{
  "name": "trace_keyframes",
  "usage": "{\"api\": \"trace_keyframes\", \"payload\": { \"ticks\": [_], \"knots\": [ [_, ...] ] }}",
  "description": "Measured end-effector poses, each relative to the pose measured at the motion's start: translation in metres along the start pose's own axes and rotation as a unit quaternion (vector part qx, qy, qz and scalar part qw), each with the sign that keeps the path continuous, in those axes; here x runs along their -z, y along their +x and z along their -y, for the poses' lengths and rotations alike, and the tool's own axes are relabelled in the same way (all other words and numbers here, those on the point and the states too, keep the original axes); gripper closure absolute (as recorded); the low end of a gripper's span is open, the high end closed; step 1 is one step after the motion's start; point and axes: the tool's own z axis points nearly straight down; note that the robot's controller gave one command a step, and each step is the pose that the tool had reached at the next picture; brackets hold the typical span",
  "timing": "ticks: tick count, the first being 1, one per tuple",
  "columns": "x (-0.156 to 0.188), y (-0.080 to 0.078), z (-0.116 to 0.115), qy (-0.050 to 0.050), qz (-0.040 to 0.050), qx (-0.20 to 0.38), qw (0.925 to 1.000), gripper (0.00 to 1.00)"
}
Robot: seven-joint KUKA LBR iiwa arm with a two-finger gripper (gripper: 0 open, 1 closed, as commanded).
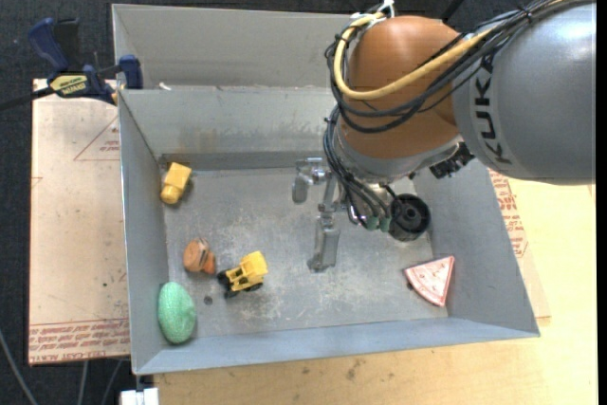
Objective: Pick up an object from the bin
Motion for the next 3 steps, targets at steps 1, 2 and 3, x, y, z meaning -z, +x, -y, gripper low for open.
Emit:
{"api": "trace_keyframes", "payload": {
  "ticks": [1, 2, 3],
  "knots": [
    [0.005, -0.001, 0.001, -0.001, 0.0040, -0.001, 1.0000, 0.00],
    [-0.043, -0.003, -0.017, -0.001, 0.0080, 0.022, 0.9997, 0.00],
    [-0.073, 0.005, -0.031, 0.000, 0.0020, -0.003, 1.0000, 0.00]
  ]
}}
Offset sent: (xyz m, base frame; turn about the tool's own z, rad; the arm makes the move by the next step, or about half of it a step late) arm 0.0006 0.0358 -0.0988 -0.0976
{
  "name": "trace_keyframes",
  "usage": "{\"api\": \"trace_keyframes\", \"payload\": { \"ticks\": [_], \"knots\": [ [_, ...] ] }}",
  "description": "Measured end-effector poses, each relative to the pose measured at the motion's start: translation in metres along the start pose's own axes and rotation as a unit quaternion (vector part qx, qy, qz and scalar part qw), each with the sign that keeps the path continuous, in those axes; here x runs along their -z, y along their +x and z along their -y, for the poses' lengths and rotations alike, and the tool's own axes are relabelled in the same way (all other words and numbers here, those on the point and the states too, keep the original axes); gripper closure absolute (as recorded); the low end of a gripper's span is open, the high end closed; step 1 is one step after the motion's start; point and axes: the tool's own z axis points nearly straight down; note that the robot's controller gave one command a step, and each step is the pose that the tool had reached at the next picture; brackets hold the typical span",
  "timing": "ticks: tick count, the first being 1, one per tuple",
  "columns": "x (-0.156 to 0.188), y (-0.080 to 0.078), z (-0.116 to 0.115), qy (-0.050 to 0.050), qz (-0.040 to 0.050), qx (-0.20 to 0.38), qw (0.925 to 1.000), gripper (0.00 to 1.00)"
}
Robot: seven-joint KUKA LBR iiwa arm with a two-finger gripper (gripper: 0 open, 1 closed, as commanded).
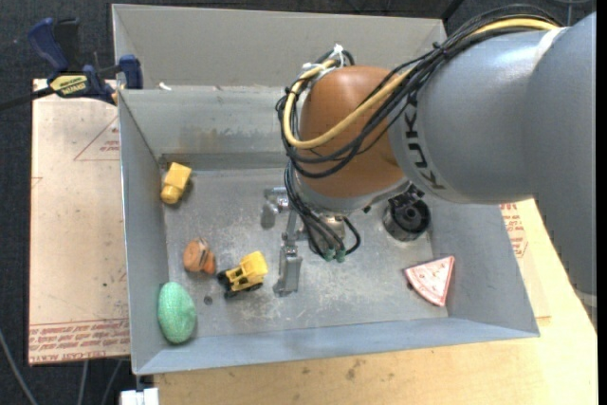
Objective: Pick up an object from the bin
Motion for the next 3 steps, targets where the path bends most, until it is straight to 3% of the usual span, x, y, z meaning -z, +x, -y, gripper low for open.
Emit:
{"api": "trace_keyframes", "payload": {
  "ticks": [1, 2, 3],
  "knots": [
    [-0.034, 0.004, -0.011, -0.001, 0.0032, -0.063, 0.9980, 0.00],
    [-0.069, 0.004, -0.025, 0.000, 0.0016, -0.027, 0.9996, 0.00],
    [-0.074, 0.000, -0.034, -0.001, 0.0032, 0.124, 0.9922, 1.00]
  ]
}}
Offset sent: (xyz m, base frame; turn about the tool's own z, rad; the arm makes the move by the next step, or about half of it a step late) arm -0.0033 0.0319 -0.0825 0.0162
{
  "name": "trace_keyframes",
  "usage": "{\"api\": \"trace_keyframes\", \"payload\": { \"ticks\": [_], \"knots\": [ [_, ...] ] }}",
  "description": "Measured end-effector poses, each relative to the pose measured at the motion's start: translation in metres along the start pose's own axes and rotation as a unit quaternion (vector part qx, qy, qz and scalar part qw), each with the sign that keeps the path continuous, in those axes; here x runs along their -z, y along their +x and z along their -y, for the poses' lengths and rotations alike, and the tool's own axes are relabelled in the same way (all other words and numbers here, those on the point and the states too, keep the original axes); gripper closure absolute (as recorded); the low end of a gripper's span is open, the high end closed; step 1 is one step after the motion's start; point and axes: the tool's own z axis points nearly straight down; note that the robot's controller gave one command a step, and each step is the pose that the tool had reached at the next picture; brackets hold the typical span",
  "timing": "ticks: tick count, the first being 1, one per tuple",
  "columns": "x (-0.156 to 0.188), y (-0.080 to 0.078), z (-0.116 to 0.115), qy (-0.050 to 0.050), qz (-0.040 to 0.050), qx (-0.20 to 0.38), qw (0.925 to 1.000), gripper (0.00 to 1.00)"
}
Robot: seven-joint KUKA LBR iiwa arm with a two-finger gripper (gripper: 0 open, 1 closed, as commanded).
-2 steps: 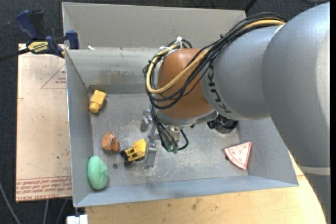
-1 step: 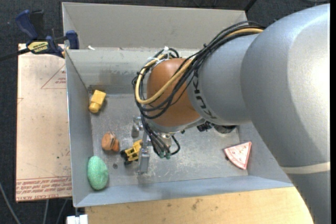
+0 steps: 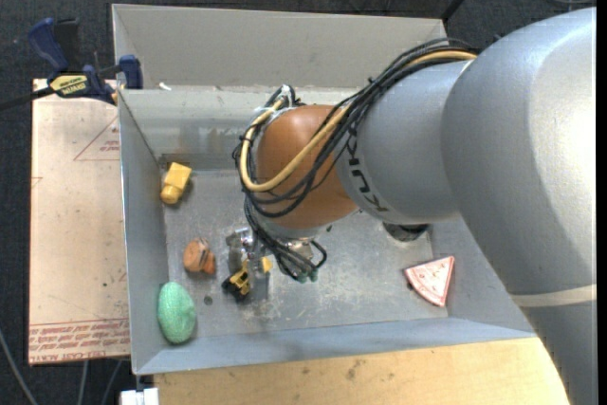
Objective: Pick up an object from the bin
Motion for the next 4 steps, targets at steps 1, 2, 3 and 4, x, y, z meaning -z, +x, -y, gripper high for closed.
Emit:
{"api": "trace_keyframes", "payload": {
  "ticks": [1, 2, 3, 4],
  "knots": [
    [0.000, 0.000, 0.000, 0.000, 0.0000, 0.000, 1.0000, 1.00],
    [0.027, -0.001, -0.011, 0.000, -0.0017, -0.009, 1.0000, 1.00],
    [0.079, 0.005, -0.007, 0.001, -0.0027, 0.003, 1.0000, 1.00],
    [0.076, -0.012, -0.007, 0.000, 0.0042, 0.000, 1.0000, 1.00]
  ]
}}
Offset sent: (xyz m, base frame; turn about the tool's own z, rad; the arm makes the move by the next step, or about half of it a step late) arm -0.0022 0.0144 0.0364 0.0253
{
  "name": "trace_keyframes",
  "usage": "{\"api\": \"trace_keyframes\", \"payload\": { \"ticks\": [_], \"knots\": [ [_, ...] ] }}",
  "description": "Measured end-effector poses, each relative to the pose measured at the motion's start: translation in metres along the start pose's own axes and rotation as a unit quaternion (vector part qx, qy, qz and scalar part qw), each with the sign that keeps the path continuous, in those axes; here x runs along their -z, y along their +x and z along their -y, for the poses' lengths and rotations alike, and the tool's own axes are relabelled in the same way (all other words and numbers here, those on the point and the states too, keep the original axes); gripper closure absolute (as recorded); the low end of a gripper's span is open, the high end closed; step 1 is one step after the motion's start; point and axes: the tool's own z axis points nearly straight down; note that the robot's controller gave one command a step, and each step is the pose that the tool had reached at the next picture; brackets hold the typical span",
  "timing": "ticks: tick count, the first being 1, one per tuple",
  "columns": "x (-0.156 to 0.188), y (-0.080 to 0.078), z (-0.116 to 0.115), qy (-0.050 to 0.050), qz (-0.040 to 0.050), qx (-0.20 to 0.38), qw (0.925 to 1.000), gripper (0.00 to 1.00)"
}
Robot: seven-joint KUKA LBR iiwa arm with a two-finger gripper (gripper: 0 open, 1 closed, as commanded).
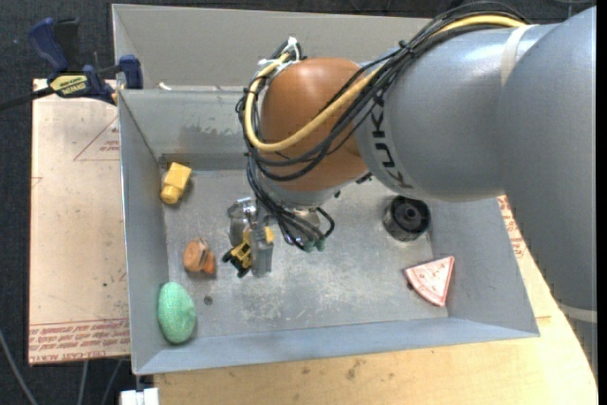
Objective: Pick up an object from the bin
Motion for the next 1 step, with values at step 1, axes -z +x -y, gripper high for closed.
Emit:
{"api": "trace_keyframes", "payload": {
  "ticks": [1],
  "knots": [
    [0.1154, 0.0112, 0.0331, 0.001, -0.0043, -0.018, 0.9998, 1.00]
  ]
}}
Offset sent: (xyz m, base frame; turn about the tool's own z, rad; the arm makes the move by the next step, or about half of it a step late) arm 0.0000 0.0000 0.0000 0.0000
